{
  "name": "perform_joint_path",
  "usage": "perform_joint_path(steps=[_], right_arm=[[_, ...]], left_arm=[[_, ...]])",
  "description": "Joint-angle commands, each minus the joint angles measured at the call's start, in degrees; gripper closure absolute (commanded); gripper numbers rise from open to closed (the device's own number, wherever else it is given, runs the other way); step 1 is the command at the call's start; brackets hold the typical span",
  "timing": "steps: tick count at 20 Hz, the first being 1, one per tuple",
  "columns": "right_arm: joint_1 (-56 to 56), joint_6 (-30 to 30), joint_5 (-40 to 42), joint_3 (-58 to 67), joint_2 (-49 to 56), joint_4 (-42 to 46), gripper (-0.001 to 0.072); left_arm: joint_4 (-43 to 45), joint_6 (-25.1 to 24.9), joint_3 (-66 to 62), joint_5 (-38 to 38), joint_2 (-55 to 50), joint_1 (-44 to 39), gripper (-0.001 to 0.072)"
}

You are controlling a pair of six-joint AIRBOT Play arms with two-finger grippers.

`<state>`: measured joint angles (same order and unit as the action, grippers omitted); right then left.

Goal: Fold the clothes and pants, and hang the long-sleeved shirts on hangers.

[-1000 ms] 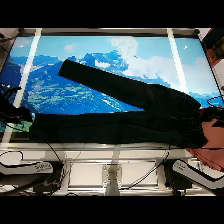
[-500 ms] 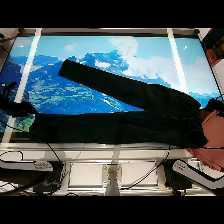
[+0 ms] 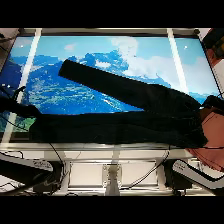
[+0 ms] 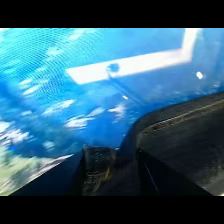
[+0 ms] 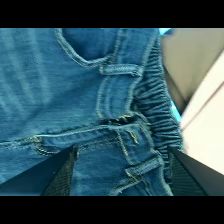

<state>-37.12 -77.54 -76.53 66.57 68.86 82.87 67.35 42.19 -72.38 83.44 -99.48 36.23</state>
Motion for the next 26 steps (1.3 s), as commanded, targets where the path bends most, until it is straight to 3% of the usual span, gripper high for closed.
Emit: perform_joint_path(steps=[1, 2, 6, 8, 10, 13, 18, 20, 21, 23, 24, 26], right_arm=[[-0.02, 0.0, 1.77, -0.02, -0.04, -3.48, 0.0154], [0.02, -0.02, 2.64, -0.02, -0.04, -4.22, 0.0162], [0.02, -0.31, 7.63, -0.02, 0.02, -6.34, 0.0162], [-0.04, -5.81, 11.82, -0.02, 0.52, -3.91, 0.0162], [-0.04, -6.91, 14.25, -0.02, 1.88, -3.48, 0.0163], [-0.04, -7.43, 14.82, -0.02, 6.71, -3.61, 0.0212], [-1.6, -7.32, 14.25, 1.38, 16.59, -6.34, 0.021], [-3.32, -6.78, 14.16, 3.39, 19.85, -8.57, 0.0177], [-4.09, -6.29, 14.69, 4.52, 21.14, -9.6, 0.0177], [-5.16, -3.54, 14.45, 7.69, 23.98, -11.61, 0.0177], [-5.14, -2.21, 13.51, 9.49, 25.57, -12.2, 0.0176], [-5.14, -1.22, 10.1, 12.2, 28.57, -12.15, 0.0177]], left_arm=[[0.26, -1.81, 0.02, -2.62, -1.2, -2.6, 0.0461], [0.22, -1.97, 0.02, -3.13, -1.2, -3.56, 0.0673], [-2.56, -1.53, -2.23, -4.87, -0.72, -6.95, 0.0683], [-3.15, -0.02, -6.01, -6.27, 0.04, -7.63, 0.0682], [-3.58, 2.12, -10.4, -7.43, 0.83, -7.67, 0.0682], [-3.58, 6.16, -13.49, -11.3, 2.62, -7.5, 0.0682], [-9.73, 8.44, -13.49, -16.65, 4.83, -7.67, 0.0681], [-12.94, 8.41, -13.49, -17.09, 4.66, -7.69, 0.0678], [-13.46, 8.41, -13.46, -17.05, 4.5, -7.69, 0.0577], [-13.77, 8.44, -13.46, -17.05, 4.52, -7.69, 0.0068], [-14.75, 8.44, -13.46, -17.05, 4.5, -7.69, 0.0], [-17.79, 8.41, -13.46, -17.31, 4.5, -7.74, 0.0]])
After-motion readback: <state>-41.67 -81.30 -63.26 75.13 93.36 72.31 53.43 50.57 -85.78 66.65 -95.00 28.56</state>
